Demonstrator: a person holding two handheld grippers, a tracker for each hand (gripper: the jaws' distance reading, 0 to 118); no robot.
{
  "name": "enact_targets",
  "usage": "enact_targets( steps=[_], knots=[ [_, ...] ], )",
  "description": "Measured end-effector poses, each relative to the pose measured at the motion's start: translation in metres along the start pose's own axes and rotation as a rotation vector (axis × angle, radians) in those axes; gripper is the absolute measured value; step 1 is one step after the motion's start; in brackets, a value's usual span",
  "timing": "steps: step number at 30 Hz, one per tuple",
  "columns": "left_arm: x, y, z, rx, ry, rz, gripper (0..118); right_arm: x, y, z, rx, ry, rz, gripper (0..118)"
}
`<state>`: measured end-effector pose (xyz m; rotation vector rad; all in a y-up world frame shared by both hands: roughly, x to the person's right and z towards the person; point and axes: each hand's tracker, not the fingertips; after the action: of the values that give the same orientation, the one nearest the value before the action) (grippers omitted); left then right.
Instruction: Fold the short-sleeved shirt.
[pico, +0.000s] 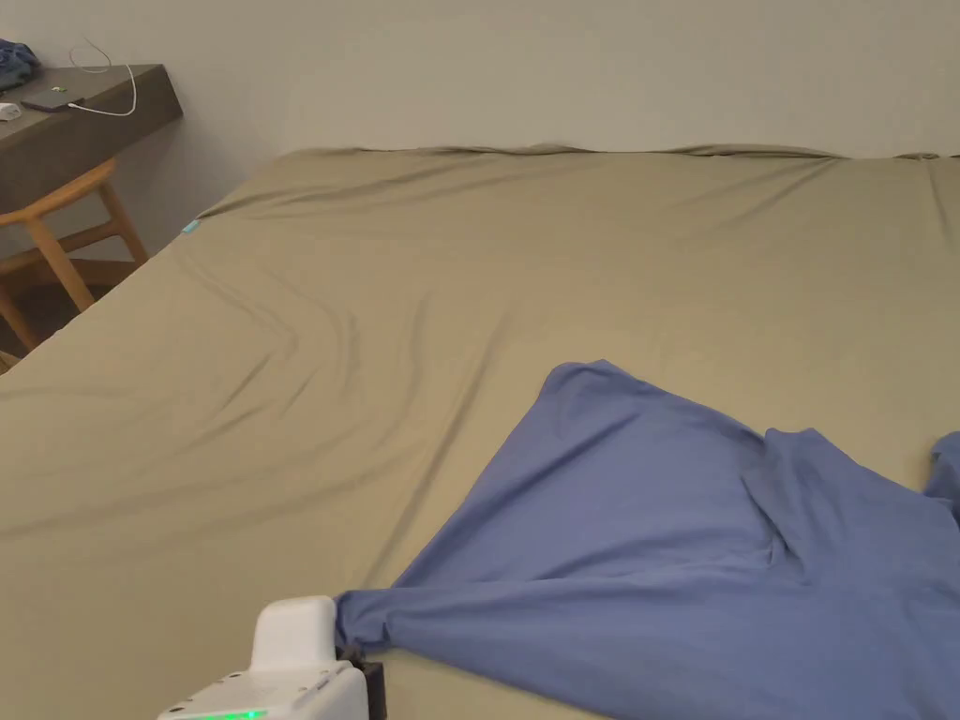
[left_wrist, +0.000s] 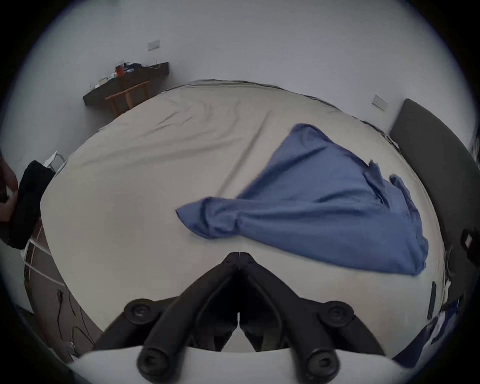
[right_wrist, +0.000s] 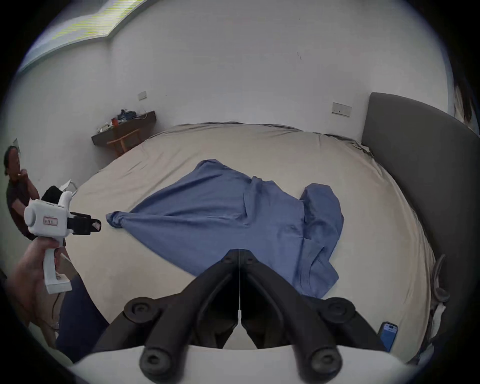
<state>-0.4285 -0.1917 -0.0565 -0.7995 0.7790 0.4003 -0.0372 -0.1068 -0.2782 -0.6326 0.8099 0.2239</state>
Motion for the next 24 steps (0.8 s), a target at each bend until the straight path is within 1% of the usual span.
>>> enact_targets(
  steps=[2, 3, 4, 6, 9, 12, 14, 16, 19, 20, 21, 22, 23, 24],
  knots=[
    [-0.008, 0.011, -0.012, 0.007, 0.041, 0.029, 0, 0.005, 0.000, -0.001, -0.004, -0.006, -0.002, 4],
    [-0.007, 0.019, -0.015, 0.014, 0.038, 0.024, 0, 0.008, -0.001, -0.001, -0.006, -0.010, -0.004, 4],
    [-0.003, 0.027, -0.018, 0.024, 0.024, 0.015, 0, 0.001, 0.000, -0.001, -0.009, -0.018, 0.005, 4],
    [0.007, 0.039, -0.024, 0.033, -0.017, -0.007, 0, 0.001, -0.003, -0.004, -0.020, -0.020, 0.004, 4],
    [0.014, 0.046, -0.030, 0.046, 0.015, -0.002, 0, 0.007, -0.008, -0.013, -0.041, -0.020, -0.006, 4],
    [0.021, 0.054, -0.042, 0.036, 0.015, 0.010, 0, 0.009, -0.009, -0.018, -0.056, -0.019, -0.012, 4],
    [0.035, 0.064, -0.054, 0.039, -0.034, -0.039, 0, 0.010, -0.009, -0.021, -0.064, -0.015, -0.003, 4],
    [0.067, 0.085, -0.069, 0.053, -0.105, -0.145, 0, 0.011, -0.010, -0.025, -0.070, -0.019, 0.005, 4],
    [0.116, 0.129, -0.103, 0.087, -0.201, -0.217, 0, 0.018, -0.012, -0.031, -0.083, -0.022, -0.011, 4],
    [0.135, 0.146, -0.119, 0.109, -0.210, -0.254, 11, 0.019, -0.013, -0.033, -0.088, -0.025, -0.016, 4],
    [0.154, 0.165, -0.137, 0.139, -0.195, -0.317, 74, 0.021, -0.015, -0.036, -0.094, -0.027, -0.021, 4],
    [0.169, 0.182, -0.157, 0.117, -0.191, -0.338, 118, 0.024, -0.017, -0.038, -0.105, -0.033, -0.027, 4],
    [0.182, 0.197, -0.176, 0.069, -0.198, -0.356, 118, 0.027, -0.019, -0.039, -0.114, -0.040, -0.031, 4],
    [0.192, 0.212, -0.190, 0.148, -0.267, -0.306, 118, 0.030, -0.022, -0.041, -0.125, -0.049, -0.035, 4]
  ],
)
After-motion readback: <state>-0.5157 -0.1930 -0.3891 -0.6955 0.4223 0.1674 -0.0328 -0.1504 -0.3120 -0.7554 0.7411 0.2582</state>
